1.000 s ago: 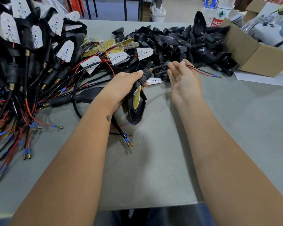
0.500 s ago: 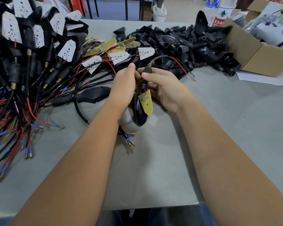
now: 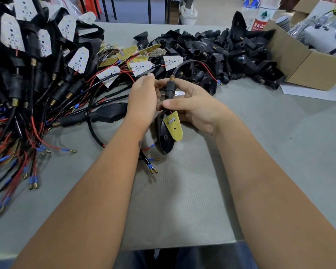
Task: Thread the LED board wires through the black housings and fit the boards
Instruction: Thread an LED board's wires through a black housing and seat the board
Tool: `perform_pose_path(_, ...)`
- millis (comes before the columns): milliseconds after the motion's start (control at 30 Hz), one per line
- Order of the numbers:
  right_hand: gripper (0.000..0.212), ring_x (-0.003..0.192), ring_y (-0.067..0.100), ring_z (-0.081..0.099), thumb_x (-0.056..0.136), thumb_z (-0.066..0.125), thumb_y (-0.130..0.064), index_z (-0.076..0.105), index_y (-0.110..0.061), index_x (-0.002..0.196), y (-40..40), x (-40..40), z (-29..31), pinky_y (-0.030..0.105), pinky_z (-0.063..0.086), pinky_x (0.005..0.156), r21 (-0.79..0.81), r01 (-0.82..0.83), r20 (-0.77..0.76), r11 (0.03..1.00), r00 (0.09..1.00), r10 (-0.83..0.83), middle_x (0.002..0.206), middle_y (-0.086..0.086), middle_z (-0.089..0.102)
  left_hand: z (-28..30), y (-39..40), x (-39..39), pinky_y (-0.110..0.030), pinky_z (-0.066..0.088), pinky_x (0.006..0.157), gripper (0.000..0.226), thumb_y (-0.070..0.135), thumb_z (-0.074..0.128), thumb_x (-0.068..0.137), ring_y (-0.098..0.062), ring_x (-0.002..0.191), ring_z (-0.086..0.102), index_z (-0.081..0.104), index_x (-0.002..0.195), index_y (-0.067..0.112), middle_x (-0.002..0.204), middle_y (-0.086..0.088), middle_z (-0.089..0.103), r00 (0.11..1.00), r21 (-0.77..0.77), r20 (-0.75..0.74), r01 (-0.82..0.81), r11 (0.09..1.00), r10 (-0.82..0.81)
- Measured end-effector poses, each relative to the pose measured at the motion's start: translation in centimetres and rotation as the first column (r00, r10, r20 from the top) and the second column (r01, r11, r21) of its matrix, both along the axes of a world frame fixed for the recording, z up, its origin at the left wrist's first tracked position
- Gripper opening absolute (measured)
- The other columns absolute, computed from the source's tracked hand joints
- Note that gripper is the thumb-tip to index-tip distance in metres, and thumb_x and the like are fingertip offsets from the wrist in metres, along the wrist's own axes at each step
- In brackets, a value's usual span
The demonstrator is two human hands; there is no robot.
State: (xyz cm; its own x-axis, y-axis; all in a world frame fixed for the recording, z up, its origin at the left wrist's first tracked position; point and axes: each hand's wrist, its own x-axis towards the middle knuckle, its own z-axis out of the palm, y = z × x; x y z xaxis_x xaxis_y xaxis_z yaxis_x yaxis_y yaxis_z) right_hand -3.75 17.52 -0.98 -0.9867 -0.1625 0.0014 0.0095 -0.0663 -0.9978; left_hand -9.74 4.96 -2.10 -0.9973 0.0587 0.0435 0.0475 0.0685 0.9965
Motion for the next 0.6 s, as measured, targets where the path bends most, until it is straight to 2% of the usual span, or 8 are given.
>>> perform_pose_path(67, 0.046, 0.084, 0.028, 0.066, 0.083, 0.065, 0.006, 0.056, -0.013, 0.124, -0.3, -0.3, 0.0, 0.044, 0.05, 0.082, -0.11, 0.139, -0.013, 0.984, 0.99, -0.142, 0.088, 0.013, 0.07, 0.2, 0.0, 0.5, -0.022, 0.041, 0.055, 0.021, 0.03, 0.041, 0.101, -0.009, 0.06, 0.049, 0.051, 0.086, 0.02, 0.073, 0.001, 0.052, 0.998, 0.06, -0.051, 0.034, 0.998, -0.031)
perform_pose_path(133, 0.047, 0.076, 0.024, 0.067, 0.082, 0.067, 0.008, 0.055, -0.011, 0.123, -0.3, -0.6, -0.1, 0.04, 0.057, 0.075, -0.204, 0.323, -0.042, 0.924, 0.94, -0.338, 0.079, 0.009, 0.068, 0.3, 0.2, 1.0, -0.019, 0.044, 0.062, 0.016, 0.028, 0.05, 0.098, -0.005, 0.064, 0.051, 0.047, 0.084, 0.022, 0.076, 0.001, 0.052, 0.989, 0.123, -0.14, 0.068, 0.99, -0.05)
perform_pose_path(267, 0.038, 0.06, 0.011, 0.062, 0.08, 0.072, 0.006, 0.056, -0.012, 0.109, 0.4, -1.0, -0.4, 0.033, 0.059, 0.064, -0.289, 0.592, -0.044, 0.753, 0.777, -0.628, 0.068, -0.001, 0.063, 0.4, 0.1, 1.7, -0.014, 0.037, 0.068, 0.021, 0.03, 0.064, 0.087, -0.004, 0.07, 0.044, 0.046, 0.077, 0.023, 0.078, 0.006, 0.047, 0.915, -0.064, -0.38, 0.115, 0.991, -0.131)
perform_pose_path(333, 0.034, 0.056, 0.011, 0.06, 0.08, 0.073, 0.005, 0.055, -0.014, 0.101, 0.6, -1.0, -0.5, 0.025, 0.052, 0.052, -0.336, 0.649, -0.01, 0.683, 0.722, -0.691, 0.068, -0.001, 0.063, 0.1, -0.1, 1.8, -0.015, 0.038, 0.077, 0.022, 0.033, 0.07, 0.081, -0.006, 0.083, 0.048, 0.051, 0.081, 0.022, 0.09, 0.004, 0.051, 0.876, -0.226, -0.432, 0.127, 0.966, -0.216)
perform_pose_path(400, 0.037, 0.059, 0.015, 0.059, 0.081, 0.072, 0.004, 0.052, -0.014, 0.106, 0.9, -1.0, -0.6, 0.021, 0.045, 0.045, -0.374, 0.676, 0.037, 0.635, 0.695, -0.718, 0.076, 0.004, 0.064, -0.3, -0.1, 2.0, -0.007, 0.034, 0.082, 0.022, 0.034, 0.075, 0.08, -0.001, 0.093, 0.046, 0.057, 0.088, 0.024, 0.101, 0.001, 0.052, 0.849, -0.38, -0.444, 0.112, 0.918, -0.287)
perform_pose_path(500, 0.038, 0.08, 0.028, 0.062, 0.084, 0.069, 0.003, 0.047, -0.015, 0.109, 1.1, -1.3, -0.8, 0.028, 0.051, 0.057, -0.407, 0.662, 0.074, 0.629, 0.711, -0.7, 0.092, 0.013, 0.063, -0.5, 0.0, 1.7, 0.0, 0.029, 0.083, 0.01, 0.031, 0.073, 0.084, 0.001, 0.099, 0.045, 0.065, 0.087, 0.026, 0.11, 0.001, 0.053, 0.861, -0.421, -0.444, 0.045, 0.906, -0.249)
perform_pose_path(567, 0.036, 0.085, 0.03, 0.062, 0.086, 0.067, 0.004, 0.046, -0.016, 0.106, 1.1, -1.4, -0.8, 0.03, 0.053, 0.063, -0.425, 0.643, 0.082, 0.637, 0.728, -0.681, 0.096, 0.015, 0.062, -0.4, -0.1, 1.4, -0.01, 0.038, 0.09, 0.006, 0.029, 0.072, 0.085, -0.003, 0.101, 0.048, 0.067, 0.083, 0.026, 0.11, 0.001, 0.055, 0.868, -0.4, -0.449, 0.017, 0.916, -0.213)
perform_pose_path(600, 0.035, 0.086, 0.03, 0.062, 0.086, 0.067, 0.004, 0.046, -0.017, 0.105, 1.0, -1.4, -0.8, 0.03, 0.054, 0.064, -0.44, 0.633, 0.084, 0.637, 0.735, -0.672, 0.096, 0.015, 0.061, -0.4, 0.0, 1.3, -0.022, 0.046, 0.092, 0.006, 0.027, 0.071, 0.087, -0.007, 0.1, 0.052, 0.067, 0.082, 0.025, 0.109, 0.0, 0.057, 0.875, -0.374, -0.44, 0.026, 0.927, -0.202)
